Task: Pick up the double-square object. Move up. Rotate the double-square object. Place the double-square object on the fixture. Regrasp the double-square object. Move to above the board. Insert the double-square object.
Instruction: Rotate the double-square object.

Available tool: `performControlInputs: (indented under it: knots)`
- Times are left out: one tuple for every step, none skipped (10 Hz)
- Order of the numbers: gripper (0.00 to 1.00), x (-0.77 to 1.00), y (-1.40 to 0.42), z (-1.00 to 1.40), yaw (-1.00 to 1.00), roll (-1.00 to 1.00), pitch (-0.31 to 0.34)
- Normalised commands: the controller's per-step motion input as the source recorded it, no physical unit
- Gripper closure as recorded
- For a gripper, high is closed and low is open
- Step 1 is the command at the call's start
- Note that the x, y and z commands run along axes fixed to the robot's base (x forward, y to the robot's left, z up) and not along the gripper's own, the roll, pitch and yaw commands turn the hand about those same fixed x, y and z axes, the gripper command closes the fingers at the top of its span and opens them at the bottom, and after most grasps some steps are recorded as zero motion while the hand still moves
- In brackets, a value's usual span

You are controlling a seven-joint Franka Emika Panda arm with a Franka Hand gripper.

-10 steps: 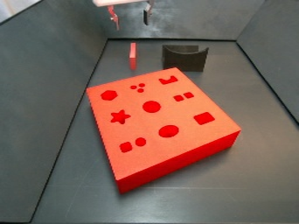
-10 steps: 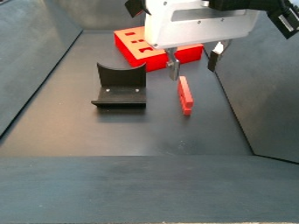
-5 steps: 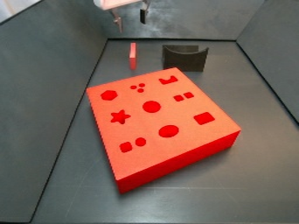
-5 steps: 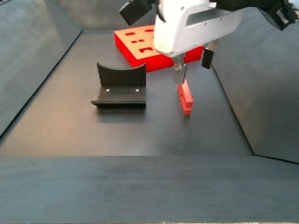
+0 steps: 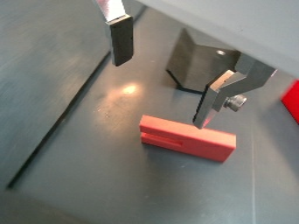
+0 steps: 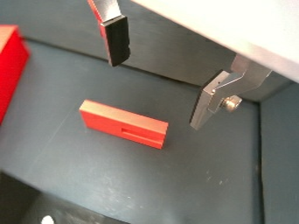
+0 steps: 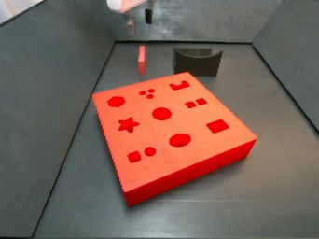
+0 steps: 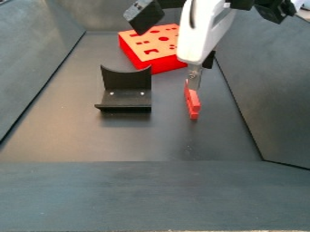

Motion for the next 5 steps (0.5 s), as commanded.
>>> performControlInputs:
  knots:
    - [0.00, 0.04, 0.00, -0.04, 1.00, 0.00, -0.006]
    - [0.00, 0.04, 0.00, -0.04, 1.00, 0.00, -0.007]
    - [0.00, 0.04, 0.00, -0.04, 1.00, 0.00, -0.007]
    - [0.00, 0.04, 0.00, -0.04, 1.00, 0.00, -0.007]
    - [0.00, 0.04, 0.00, -0.04, 1.00, 0.00, -0.007]
